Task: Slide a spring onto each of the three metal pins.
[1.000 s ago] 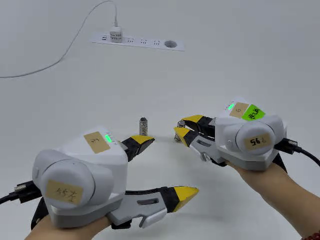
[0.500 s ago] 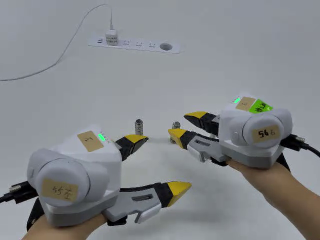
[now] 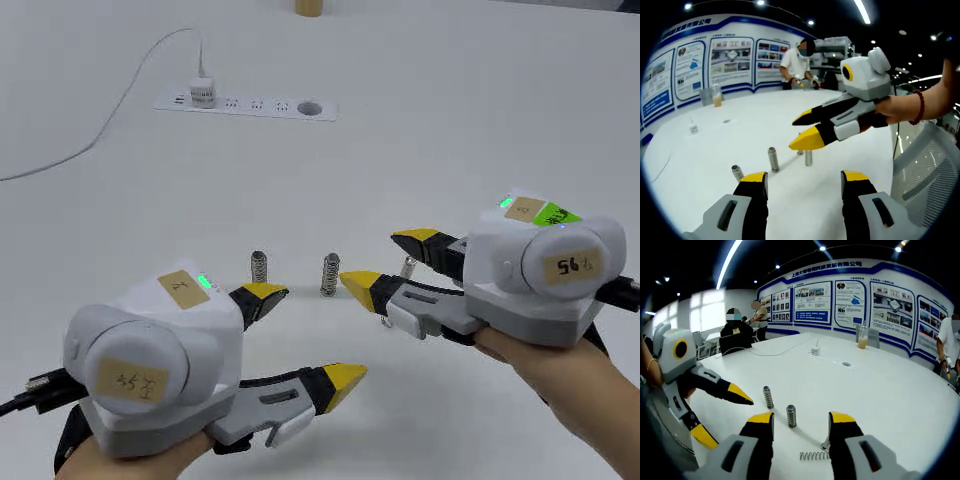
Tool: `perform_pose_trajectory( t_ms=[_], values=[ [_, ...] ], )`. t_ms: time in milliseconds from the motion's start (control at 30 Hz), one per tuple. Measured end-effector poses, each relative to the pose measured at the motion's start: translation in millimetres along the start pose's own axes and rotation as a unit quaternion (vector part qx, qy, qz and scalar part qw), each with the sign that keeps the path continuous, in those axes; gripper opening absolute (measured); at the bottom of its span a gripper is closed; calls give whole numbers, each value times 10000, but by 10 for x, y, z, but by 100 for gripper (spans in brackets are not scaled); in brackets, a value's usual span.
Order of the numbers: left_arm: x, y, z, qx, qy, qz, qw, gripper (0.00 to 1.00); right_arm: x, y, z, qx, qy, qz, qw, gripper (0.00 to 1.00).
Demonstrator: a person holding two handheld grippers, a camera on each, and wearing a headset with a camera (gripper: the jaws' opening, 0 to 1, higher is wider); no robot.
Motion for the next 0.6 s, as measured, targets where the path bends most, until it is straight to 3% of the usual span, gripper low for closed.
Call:
perform_pose_trajectory(
  t_ms=[600],
  values=[
    [-49, 260, -111, 140, 201, 109, 9996, 50, 4, -409, -168, -338, 212, -134, 9991, 48]
  ],
)
Point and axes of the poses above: the centre of the closed fingertips' face, and the gripper's own axes: y roughly forward along the fingers, z roughly to its left, x roughly out of its top, the point moved 4 cm from there along -y, roughly backward along the fingers, and after that the axes turned 6 degrees about -z, right-handed, at the moved point
